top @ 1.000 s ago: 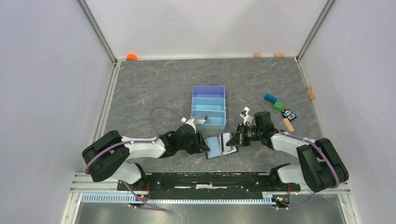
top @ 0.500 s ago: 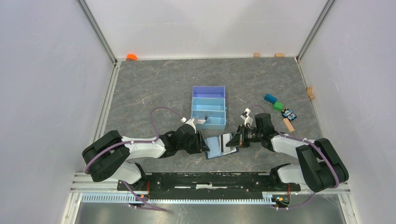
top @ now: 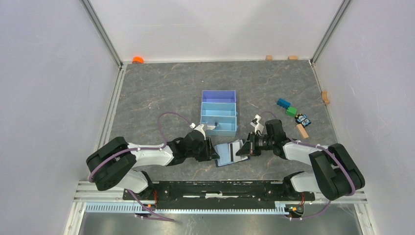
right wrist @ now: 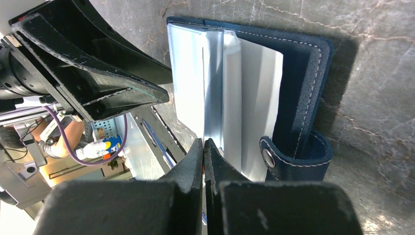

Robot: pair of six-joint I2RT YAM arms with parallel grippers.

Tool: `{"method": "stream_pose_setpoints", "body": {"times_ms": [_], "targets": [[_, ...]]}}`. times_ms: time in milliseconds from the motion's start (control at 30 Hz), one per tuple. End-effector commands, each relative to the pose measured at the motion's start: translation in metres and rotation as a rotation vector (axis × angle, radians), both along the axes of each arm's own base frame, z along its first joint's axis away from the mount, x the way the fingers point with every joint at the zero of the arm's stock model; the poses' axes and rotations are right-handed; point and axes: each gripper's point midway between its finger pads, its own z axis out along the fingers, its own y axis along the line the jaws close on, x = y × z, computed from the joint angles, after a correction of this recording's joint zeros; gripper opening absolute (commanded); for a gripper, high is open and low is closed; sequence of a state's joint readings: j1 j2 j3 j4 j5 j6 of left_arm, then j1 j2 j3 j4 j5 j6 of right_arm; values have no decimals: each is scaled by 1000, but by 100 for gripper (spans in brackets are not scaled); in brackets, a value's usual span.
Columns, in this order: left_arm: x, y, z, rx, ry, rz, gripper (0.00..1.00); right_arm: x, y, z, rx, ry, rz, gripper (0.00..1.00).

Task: Put the credit cards into the card holder
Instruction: Insert the credit card into the card holder.

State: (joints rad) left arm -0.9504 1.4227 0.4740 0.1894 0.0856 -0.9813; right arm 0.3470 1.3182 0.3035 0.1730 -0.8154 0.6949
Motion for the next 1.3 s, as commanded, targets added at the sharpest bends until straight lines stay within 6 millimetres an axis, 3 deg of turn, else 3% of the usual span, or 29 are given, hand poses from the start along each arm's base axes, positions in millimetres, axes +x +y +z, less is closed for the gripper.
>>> {"method": "stream_pose_setpoints", "body": {"times_ms": [0, 1267], "targets": [[0, 12, -17, 91, -18, -15, 44, 0, 2, -2, 3, -8, 13, 0], [-1, 9, -24, 112, -10, -54, 42, 6, 15, -24, -70, 35, 29, 0]]}}
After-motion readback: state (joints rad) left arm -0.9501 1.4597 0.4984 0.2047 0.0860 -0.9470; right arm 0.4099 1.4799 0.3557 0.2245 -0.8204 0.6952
